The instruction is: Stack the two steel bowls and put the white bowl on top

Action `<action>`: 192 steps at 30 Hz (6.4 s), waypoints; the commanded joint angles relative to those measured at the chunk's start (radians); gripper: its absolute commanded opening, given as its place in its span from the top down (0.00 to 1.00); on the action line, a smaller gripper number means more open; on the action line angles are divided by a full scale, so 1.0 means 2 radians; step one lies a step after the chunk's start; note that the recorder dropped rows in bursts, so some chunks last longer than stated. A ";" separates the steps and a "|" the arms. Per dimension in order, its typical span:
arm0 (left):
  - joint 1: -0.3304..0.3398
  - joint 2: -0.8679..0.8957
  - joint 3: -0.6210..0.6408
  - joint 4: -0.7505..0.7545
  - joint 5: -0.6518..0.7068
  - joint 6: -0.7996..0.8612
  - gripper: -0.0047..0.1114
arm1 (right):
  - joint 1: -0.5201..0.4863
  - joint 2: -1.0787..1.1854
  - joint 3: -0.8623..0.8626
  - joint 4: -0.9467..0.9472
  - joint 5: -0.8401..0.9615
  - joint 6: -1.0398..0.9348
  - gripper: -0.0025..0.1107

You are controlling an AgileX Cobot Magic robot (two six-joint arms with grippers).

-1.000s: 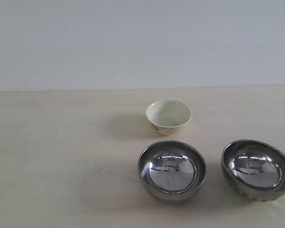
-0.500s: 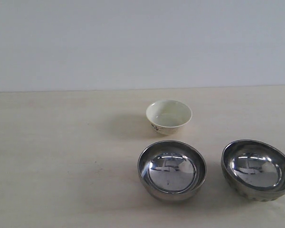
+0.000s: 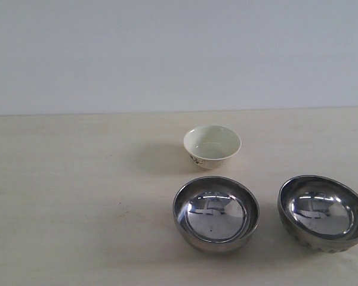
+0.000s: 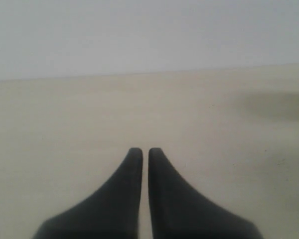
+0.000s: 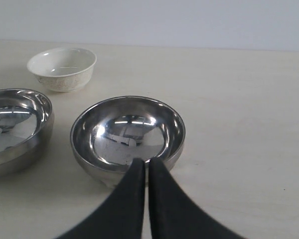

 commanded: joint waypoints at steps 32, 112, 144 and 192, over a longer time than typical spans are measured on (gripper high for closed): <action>0.001 -0.002 0.002 -0.004 -0.001 0.003 0.93 | 0.001 -0.002 0.000 -0.001 -0.005 0.000 0.98; 0.001 -0.002 0.002 -0.004 -0.001 0.003 0.93 | 0.000 0.729 -0.455 0.059 0.199 -0.024 0.48; 0.001 -0.002 0.002 -0.004 -0.001 0.003 0.93 | 0.000 0.876 -0.454 -0.095 0.098 0.120 0.48; 0.001 -0.002 0.002 -0.004 -0.001 0.003 0.93 | 0.000 0.725 -0.454 0.091 0.084 -0.048 0.98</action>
